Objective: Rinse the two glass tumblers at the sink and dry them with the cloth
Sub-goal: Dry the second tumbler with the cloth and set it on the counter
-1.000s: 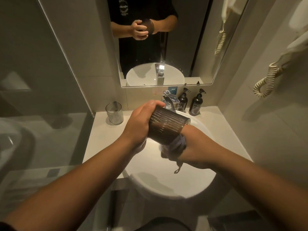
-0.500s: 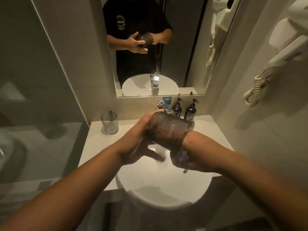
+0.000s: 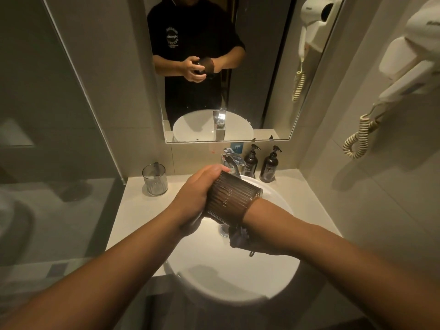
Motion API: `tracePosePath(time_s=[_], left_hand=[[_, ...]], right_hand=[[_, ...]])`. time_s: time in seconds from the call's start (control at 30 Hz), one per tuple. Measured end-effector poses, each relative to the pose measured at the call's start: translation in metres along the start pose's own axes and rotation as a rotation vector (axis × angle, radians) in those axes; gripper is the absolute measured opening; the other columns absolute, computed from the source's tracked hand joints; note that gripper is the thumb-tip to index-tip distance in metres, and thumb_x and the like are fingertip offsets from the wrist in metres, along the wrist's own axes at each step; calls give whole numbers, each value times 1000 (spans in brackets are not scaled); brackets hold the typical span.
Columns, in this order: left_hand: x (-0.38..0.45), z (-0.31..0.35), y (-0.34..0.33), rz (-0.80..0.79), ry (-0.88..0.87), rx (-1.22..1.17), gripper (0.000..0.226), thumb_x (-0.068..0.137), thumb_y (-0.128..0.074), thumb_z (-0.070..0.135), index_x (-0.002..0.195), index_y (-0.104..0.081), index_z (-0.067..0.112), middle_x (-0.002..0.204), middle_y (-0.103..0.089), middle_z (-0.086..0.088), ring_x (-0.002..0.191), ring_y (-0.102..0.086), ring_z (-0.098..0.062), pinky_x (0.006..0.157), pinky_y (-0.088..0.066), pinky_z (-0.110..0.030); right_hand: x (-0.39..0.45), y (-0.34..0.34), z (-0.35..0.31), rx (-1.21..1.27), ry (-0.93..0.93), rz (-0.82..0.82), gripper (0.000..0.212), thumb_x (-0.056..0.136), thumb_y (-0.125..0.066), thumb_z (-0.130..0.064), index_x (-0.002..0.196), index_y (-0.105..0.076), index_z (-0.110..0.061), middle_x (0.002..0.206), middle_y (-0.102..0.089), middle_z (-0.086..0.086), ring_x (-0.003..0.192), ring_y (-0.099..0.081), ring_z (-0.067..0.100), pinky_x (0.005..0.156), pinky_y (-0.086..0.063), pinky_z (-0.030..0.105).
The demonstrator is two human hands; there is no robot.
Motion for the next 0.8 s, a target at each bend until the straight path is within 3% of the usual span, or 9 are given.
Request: tracePosePath(time_s=[0.07, 0.17, 0.27, 0.4, 0.5, 0.57, 0.67, 0.73, 0.8], left_hand=[[2, -1, 2, 7, -39, 11, 24, 95, -50, 44, 93, -71, 33, 86, -68, 8, 78, -64, -11, 54, -51, -25], [4, -3, 6, 15, -97, 31, 29, 88, -45, 46, 96, -71, 35, 87, -69, 12, 85, -65, -10, 67, -53, -27], [5, -3, 8, 15, -173, 45, 30, 90, -43, 45, 104, -67, 33, 95, -69, 7, 92, -66, -16, 74, -55, -29], [0, -1, 9, -5, -277, 17, 30, 89, -49, 48, 108, -67, 34, 110, -66, -11, 106, -64, -40, 87, -57, -50], [-4, -1, 10, -47, -300, 28, 34, 84, -50, 54, 111, -66, 41, 123, -62, -19, 115, -60, -46, 98, -51, -63], [-3, 0, 12, -115, -227, 83, 35, 84, -50, 57, 116, -62, 48, 130, -59, -15, 118, -60, -43, 95, -53, -63], [-2, 3, 14, -241, 38, 65, 43, 89, -42, 65, 125, -59, 49, 130, -62, -5, 113, -66, -35, 79, -61, -54], [-4, 5, 14, -251, 152, 53, 55, 89, -38, 74, 123, -63, 39, 120, -68, -4, 107, -69, -30, 77, -61, -51], [-3, 8, 9, -196, 123, 80, 49, 92, -42, 68, 113, -67, 31, 109, -67, -6, 95, -69, -23, 67, -60, -41]], right_hand=[[-1, 6, -8, 212, -12, 106, 13, 81, -53, -9, 94, -54, -8, 78, -51, 5, 67, -41, 15, 56, -32, 11], [-4, 13, -15, 466, -61, 225, 19, 80, -57, -2, 96, -56, -13, 81, -59, 11, 73, -55, 29, 57, -50, 27], [-12, 22, -17, 738, -119, 258, 37, 82, -66, 0, 97, -57, -33, 78, -67, -9, 70, -67, 12, 62, -58, 29], [-18, 30, -25, 1127, -114, 238, 37, 87, -58, 11, 117, -55, -11, 80, -64, 14, 56, -66, 6, 51, -53, 22], [-19, 34, -26, 1404, -154, 245, 39, 85, -52, 20, 117, -55, -1, 74, -57, 19, 48, -60, 11, 44, -47, 18], [-18, 34, -18, 1222, -146, 223, 32, 84, -57, 12, 113, -58, -3, 76, -57, 14, 53, -57, 8, 48, -47, 17], [-12, 26, -10, 234, -187, -85, 10, 86, -57, -24, 94, -53, -28, 76, -44, -11, 70, -44, 10, 64, -33, 9], [-11, 25, -11, -221, -127, -224, 7, 92, -53, -23, 87, -50, -21, 66, -35, -7, 70, -38, 17, 67, -31, 23], [-8, 27, -18, -304, -66, -219, 14, 93, -52, -13, 81, -46, -17, 58, -28, -7, 67, -38, 21, 65, -30, 30]])
Point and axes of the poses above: each hand's wrist, its own x-axis towards the middle knuckle, its own y-axis out of the back of the hand, z = x × y, the point moved 3 cm from there along x, towards the middle knuckle
